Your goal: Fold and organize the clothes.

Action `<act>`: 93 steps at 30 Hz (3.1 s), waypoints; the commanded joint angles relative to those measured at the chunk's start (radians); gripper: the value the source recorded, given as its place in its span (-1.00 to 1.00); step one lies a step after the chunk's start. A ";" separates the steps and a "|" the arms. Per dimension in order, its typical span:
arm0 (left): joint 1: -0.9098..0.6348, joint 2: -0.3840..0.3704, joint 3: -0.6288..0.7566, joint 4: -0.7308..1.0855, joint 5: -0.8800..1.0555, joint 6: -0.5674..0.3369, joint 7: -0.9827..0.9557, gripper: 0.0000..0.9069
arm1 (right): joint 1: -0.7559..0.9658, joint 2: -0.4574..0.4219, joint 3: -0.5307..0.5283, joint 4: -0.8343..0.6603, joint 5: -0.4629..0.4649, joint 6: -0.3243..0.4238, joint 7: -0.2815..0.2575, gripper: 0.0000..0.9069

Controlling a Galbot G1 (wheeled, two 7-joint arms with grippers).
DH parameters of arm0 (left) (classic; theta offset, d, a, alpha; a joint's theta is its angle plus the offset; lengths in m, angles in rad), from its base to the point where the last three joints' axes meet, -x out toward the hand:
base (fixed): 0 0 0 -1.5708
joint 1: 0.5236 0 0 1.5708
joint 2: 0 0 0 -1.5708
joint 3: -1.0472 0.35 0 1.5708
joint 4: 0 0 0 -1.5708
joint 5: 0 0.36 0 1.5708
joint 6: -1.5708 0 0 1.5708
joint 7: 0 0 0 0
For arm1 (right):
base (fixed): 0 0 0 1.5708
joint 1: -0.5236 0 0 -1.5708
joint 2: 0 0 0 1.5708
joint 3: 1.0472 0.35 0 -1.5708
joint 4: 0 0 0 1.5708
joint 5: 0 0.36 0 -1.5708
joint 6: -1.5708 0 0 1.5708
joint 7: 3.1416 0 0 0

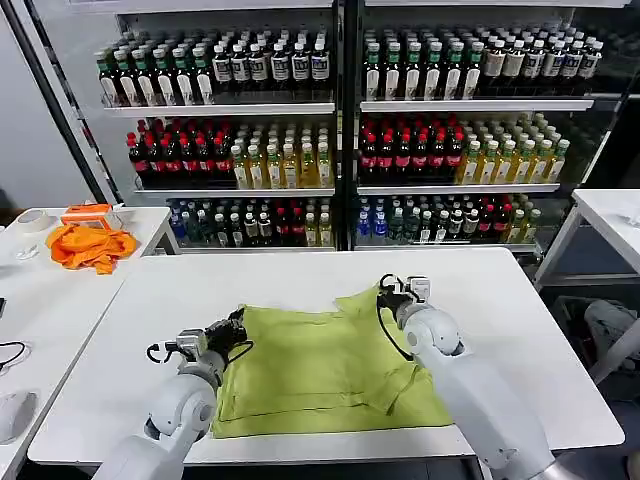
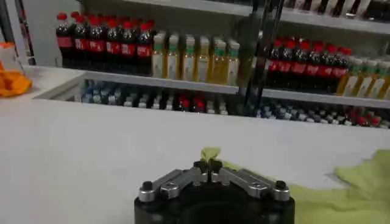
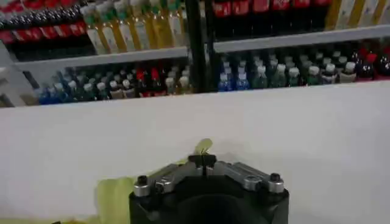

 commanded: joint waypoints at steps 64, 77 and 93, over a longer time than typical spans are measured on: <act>0.158 0.002 -0.077 -0.120 0.030 0.004 0.066 -0.96 | 0.062 0.175 -0.006 -0.228 -0.016 0.020 0.076 -1.00; 0.160 0.005 -0.085 -0.122 0.021 -0.007 0.075 -0.96 | -0.024 0.109 0.006 -0.067 -0.046 0.038 0.060 -1.00; 0.211 0.011 -0.109 -0.183 0.002 -0.011 0.088 -0.96 | -0.258 -0.016 0.145 0.344 -0.077 0.012 0.061 -1.00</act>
